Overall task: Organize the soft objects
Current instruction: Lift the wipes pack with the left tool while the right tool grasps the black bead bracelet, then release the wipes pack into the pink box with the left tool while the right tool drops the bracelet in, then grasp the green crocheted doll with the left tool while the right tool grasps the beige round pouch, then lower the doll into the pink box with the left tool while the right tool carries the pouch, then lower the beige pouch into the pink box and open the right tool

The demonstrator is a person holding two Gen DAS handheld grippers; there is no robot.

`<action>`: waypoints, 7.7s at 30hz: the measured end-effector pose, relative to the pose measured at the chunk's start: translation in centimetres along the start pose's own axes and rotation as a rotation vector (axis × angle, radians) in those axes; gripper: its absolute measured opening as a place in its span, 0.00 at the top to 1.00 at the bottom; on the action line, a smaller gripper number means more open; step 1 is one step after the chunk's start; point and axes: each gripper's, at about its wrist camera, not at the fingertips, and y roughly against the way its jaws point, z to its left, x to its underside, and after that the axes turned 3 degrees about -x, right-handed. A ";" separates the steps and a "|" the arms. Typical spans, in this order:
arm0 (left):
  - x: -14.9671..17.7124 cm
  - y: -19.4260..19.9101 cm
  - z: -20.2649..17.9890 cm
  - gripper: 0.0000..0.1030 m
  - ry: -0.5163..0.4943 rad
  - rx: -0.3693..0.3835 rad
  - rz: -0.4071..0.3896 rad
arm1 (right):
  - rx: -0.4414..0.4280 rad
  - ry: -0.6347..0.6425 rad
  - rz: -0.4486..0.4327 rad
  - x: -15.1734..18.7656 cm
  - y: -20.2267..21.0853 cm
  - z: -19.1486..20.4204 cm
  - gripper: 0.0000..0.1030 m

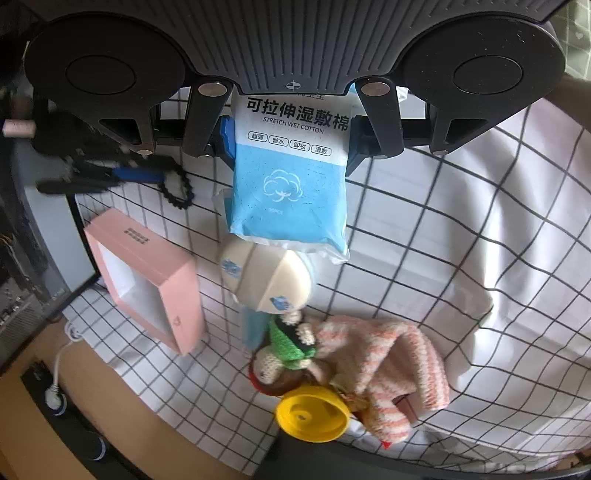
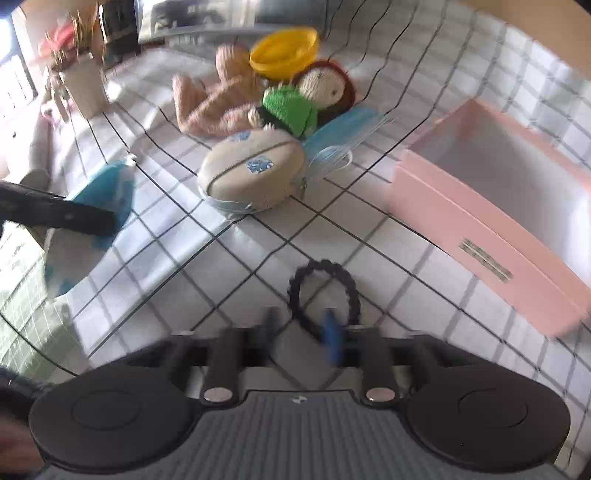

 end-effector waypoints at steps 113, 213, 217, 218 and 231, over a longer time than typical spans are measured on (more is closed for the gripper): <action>-16.5 -17.6 -7.0 0.51 -0.393 -0.201 -0.124 | 0.491 -0.224 -0.127 6.1 7.3 -2.3 0.00; -6.1 -7.0 -8.3 0.52 -0.154 0.209 -0.024 | 0.482 -0.244 -0.502 -11.8 10.1 -13.9 0.00; -5.3 -6.8 -5.2 0.52 -0.102 0.112 -0.010 | 0.452 -0.255 -0.432 -8.7 7.2 -13.0 0.00; -5.2 -6.9 -4.6 0.52 -0.086 0.094 -0.005 | 0.437 -0.245 -0.406 -7.6 6.8 -12.1 0.00; -10.9 -10.5 -6.4 0.52 -0.154 0.034 -0.047 | 0.476 -0.153 -0.228 2.7 6.6 -4.0 0.00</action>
